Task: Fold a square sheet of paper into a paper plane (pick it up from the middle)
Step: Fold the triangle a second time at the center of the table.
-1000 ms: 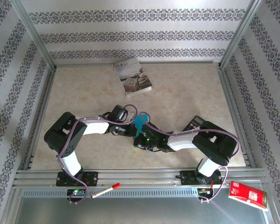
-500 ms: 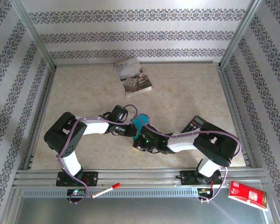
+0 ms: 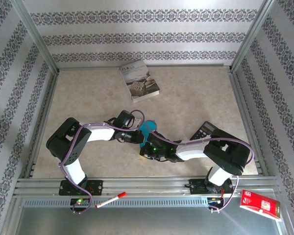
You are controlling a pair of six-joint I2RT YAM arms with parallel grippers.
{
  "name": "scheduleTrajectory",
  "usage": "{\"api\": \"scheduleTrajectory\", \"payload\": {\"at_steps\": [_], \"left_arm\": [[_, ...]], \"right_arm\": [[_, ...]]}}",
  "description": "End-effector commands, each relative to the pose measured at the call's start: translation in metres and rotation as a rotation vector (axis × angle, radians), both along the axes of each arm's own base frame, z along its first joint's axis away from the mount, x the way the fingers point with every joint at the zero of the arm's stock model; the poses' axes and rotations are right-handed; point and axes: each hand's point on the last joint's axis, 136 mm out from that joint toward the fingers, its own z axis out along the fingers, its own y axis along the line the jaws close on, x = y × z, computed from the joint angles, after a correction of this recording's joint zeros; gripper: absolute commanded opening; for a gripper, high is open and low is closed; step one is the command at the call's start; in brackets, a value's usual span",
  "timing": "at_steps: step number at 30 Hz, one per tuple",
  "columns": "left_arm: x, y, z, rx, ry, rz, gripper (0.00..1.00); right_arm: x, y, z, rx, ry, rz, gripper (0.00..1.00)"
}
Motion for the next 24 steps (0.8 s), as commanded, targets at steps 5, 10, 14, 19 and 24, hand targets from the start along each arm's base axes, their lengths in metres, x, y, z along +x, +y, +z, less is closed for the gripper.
{"api": "scheduleTrajectory", "payload": {"at_steps": [5,10,14,19,24], "left_arm": [[-0.031,0.033,-0.048,0.193,0.118,0.010,0.00],[-0.031,0.033,-0.048,0.193,0.119,0.011,0.00],[-0.031,0.033,-0.047,0.189,0.119,0.009,0.00],[-0.032,0.033,-0.047,0.189,0.121,0.008,0.00],[-0.032,0.033,-0.047,0.184,0.124,0.010,0.00]], "right_arm": [[-0.042,-0.003,-0.013,-0.033,0.119,0.115,0.02],[-0.038,0.003,-0.002,0.000,0.096,0.128,0.02],[-0.017,-0.001,0.022,0.050,0.037,0.087,0.02],[0.008,-0.015,0.031,0.049,-0.017,0.018,0.02],[0.022,-0.008,0.029,0.043,-0.028,0.022,0.02]]}}
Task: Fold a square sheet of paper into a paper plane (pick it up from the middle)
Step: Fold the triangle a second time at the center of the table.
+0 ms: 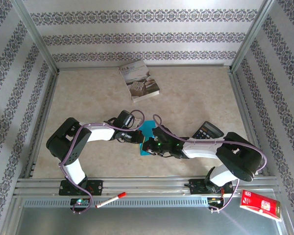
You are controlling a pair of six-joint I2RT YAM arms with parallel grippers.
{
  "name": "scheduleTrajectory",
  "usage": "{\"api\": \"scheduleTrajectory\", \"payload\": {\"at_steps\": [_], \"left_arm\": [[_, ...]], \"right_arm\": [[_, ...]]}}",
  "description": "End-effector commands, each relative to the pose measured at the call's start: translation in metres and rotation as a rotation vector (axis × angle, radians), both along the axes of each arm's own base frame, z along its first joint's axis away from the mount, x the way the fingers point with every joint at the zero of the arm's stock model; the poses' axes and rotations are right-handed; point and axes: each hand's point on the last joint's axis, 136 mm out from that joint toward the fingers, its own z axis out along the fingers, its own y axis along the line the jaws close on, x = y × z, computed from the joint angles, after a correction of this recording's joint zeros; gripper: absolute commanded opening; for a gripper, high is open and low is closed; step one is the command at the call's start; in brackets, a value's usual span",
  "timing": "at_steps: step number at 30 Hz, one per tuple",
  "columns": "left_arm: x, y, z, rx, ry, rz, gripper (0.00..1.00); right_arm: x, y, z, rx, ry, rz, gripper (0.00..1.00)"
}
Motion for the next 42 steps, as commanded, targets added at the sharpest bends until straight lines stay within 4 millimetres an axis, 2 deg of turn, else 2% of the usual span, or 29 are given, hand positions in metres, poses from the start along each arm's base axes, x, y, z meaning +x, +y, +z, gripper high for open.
{"api": "scheduleTrajectory", "payload": {"at_steps": [1,8,14,21,23,29,32,38,42], "left_arm": [[-0.032,0.033,-0.047,0.185,0.124,0.009,0.00],[-0.033,0.033,-0.047,0.185,0.125,0.007,0.00],[-0.032,0.032,-0.047,0.184,0.123,0.007,0.00],[-0.030,0.031,-0.047,0.186,0.123,0.003,0.00],[-0.030,0.031,-0.047,0.190,0.124,0.002,0.00],[-0.031,0.032,-0.049,0.193,0.129,0.000,0.00],[-0.031,0.031,-0.049,0.191,0.129,-0.002,0.00],[-0.031,0.031,-0.049,0.191,0.131,-0.002,0.00],[-0.031,0.031,-0.049,0.192,0.131,-0.005,0.00]], "right_arm": [[0.008,0.007,-0.003,-0.020,-0.019,0.024,0.02],[0.013,0.017,-0.012,-0.030,-0.010,0.051,0.02],[0.015,0.004,-0.031,-0.077,0.017,0.036,0.02],[0.007,-0.014,-0.050,-0.111,0.053,0.016,0.02],[0.007,-0.015,-0.046,-0.100,0.051,0.013,0.02],[0.020,-0.008,-0.015,-0.023,-0.002,0.006,0.02],[0.025,-0.005,-0.009,-0.007,-0.013,0.008,0.02],[0.030,-0.007,-0.019,-0.025,0.000,0.007,0.02],[0.031,-0.016,-0.031,-0.051,0.016,-0.001,0.01]]}}
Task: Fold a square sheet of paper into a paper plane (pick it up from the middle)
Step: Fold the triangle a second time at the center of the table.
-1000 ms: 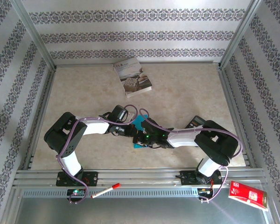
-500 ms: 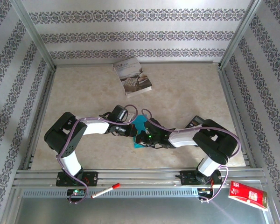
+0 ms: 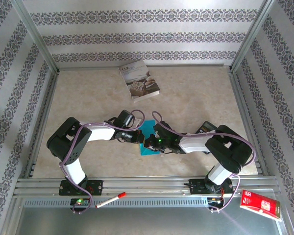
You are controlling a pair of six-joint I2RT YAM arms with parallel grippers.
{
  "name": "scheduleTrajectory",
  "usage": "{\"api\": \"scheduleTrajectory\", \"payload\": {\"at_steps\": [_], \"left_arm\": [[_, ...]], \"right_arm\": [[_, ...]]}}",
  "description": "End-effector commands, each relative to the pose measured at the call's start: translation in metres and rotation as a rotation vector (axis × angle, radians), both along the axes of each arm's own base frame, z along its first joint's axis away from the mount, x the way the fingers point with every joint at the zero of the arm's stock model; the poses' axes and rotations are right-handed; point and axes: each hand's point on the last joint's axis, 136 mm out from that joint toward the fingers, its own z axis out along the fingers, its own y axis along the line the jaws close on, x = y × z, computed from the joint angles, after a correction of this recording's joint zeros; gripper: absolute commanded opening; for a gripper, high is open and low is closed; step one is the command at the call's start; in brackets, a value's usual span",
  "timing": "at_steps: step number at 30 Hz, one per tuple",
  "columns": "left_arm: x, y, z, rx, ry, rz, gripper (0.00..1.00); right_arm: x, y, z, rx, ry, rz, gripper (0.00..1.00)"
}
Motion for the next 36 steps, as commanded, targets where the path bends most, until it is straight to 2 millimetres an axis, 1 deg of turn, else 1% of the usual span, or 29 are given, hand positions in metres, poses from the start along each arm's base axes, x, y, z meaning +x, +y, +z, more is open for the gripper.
{"api": "scheduleTrajectory", "payload": {"at_steps": [1,4,8,10,12,17,19,21,23,25,26,27,29,31,32,34,36], "left_arm": [[-0.032,0.032,-0.048,0.193,0.129,-0.001,0.00],[-0.030,0.031,-0.047,0.189,0.125,-0.001,0.00],[-0.028,0.029,-0.045,0.186,0.122,0.003,0.00],[-0.023,0.025,-0.039,0.171,0.112,0.007,0.01],[-0.015,0.021,-0.031,0.161,0.093,0.018,0.05],[0.006,0.013,-0.002,0.131,0.029,0.059,0.17],[0.012,0.015,0.009,0.130,0.001,0.093,0.23],[0.013,0.022,0.018,0.142,-0.024,0.129,0.26],[0.008,0.029,0.026,0.140,-0.038,0.160,0.28],[-0.002,0.037,0.034,0.115,-0.036,0.200,0.28],[-0.008,0.037,0.037,0.090,-0.028,0.210,0.27],[-0.015,0.036,0.042,0.053,-0.021,0.217,0.23],[-0.029,0.031,0.047,-0.005,0.012,0.215,0.10],[-0.044,0.022,0.050,-0.055,0.046,0.189,0.02],[-0.049,0.019,0.050,-0.068,0.061,0.179,0.00],[-0.061,0.010,0.048,-0.094,0.092,0.147,0.00],[-0.068,0.002,0.046,-0.106,0.119,0.125,0.00]], "right_arm": [[0.002,-0.006,-0.010,-0.025,0.006,0.009,0.01],[-0.003,-0.014,-0.021,-0.049,0.027,0.005,0.01],[-0.007,-0.019,-0.027,-0.057,0.042,0.002,0.01],[-0.009,-0.021,-0.029,-0.060,0.048,-0.001,0.01],[-0.012,-0.023,-0.031,-0.066,0.052,-0.002,0.01],[-0.015,-0.026,-0.035,-0.072,0.061,-0.010,0.01],[-0.014,-0.026,-0.035,-0.070,0.062,-0.011,0.01],[-0.013,-0.025,-0.035,-0.069,0.060,-0.013,0.01],[-0.013,-0.026,-0.035,-0.069,0.061,-0.018,0.01],[-0.012,-0.025,-0.036,-0.068,0.066,-0.022,0.01],[-0.012,-0.025,-0.036,-0.068,0.068,-0.023,0.01],[-0.013,-0.025,-0.037,-0.068,0.072,-0.025,0.01],[-0.013,-0.025,-0.038,-0.067,0.075,-0.029,0.01],[-0.012,-0.026,-0.038,-0.069,0.079,-0.037,0.01],[-0.011,-0.025,-0.038,-0.068,0.079,-0.038,0.01],[-0.012,-0.025,-0.039,-0.070,0.082,-0.041,0.01],[-0.012,-0.027,-0.040,-0.076,0.086,-0.045,0.01]]}}
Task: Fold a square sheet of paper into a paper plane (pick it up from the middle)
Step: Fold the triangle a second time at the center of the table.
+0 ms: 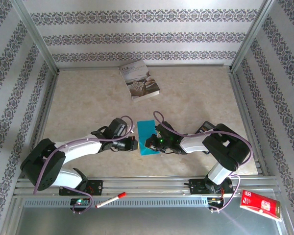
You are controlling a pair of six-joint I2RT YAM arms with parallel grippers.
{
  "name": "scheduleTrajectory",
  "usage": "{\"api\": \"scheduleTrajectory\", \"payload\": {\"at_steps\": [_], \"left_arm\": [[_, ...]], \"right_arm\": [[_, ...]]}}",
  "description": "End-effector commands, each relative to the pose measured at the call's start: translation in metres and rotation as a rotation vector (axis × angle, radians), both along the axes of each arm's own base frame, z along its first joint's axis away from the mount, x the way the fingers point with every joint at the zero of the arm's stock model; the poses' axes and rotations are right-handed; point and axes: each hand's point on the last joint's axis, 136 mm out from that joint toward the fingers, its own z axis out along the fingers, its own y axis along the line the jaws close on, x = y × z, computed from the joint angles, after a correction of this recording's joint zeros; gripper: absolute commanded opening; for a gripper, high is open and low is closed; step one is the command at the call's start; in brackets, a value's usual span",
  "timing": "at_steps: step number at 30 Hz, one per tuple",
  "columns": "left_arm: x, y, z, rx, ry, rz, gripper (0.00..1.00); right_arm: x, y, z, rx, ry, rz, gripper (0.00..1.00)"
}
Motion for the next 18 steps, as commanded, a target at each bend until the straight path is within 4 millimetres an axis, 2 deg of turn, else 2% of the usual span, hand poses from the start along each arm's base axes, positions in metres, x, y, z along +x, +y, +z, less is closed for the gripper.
{"api": "scheduleTrajectory", "payload": {"at_steps": [1,12,18], "left_arm": [[-0.010,-0.023,0.007,-0.092,0.048,-0.023,0.00],[-0.004,-0.033,-0.013,-0.074,0.098,-0.012,0.00],[-0.001,-0.037,-0.016,-0.086,0.105,-0.012,0.00]], "right_arm": [[-0.015,-0.025,-0.035,-0.113,0.092,-0.034,0.01],[-0.015,-0.025,-0.035,-0.114,0.094,-0.035,0.00],[-0.016,-0.026,-0.036,-0.117,0.096,-0.035,0.00]]}}
